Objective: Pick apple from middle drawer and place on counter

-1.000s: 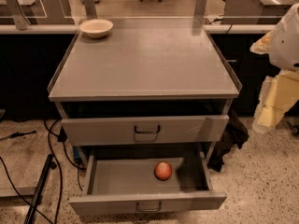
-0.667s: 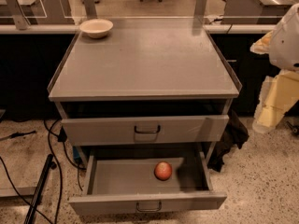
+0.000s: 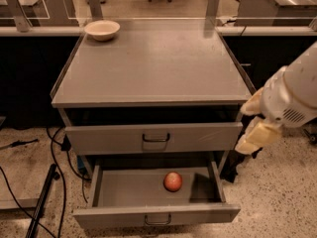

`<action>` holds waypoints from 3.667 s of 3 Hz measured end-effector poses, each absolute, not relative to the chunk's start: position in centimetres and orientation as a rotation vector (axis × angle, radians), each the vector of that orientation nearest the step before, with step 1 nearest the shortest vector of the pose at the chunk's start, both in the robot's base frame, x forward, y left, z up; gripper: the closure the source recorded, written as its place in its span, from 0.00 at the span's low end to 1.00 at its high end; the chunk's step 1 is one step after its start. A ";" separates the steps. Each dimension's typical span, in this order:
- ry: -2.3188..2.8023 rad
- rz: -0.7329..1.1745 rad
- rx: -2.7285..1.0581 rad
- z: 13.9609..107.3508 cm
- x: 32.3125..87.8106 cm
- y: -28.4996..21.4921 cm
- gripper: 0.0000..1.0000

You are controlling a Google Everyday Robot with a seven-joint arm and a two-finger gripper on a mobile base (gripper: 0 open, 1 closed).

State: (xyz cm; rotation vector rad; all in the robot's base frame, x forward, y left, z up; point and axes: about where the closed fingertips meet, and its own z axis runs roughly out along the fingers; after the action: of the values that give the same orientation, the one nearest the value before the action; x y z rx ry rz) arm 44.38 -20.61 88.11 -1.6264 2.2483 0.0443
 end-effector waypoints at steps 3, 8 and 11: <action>2.225 0.091 -1.508 79.8 46.8 -19.7 1.00; 2.137 0.206 -1.332 56.4 52.2 -19.8 1.00; 2.157 0.263 -1.327 51.3 51.8 -19.5 1.00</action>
Offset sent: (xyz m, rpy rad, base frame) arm 0.0047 0.0061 -0.0744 0.0651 0.0282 -0.0319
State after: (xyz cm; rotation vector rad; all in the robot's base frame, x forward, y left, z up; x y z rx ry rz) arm 51.77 -19.50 51.32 -1.3270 2.1574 0.2630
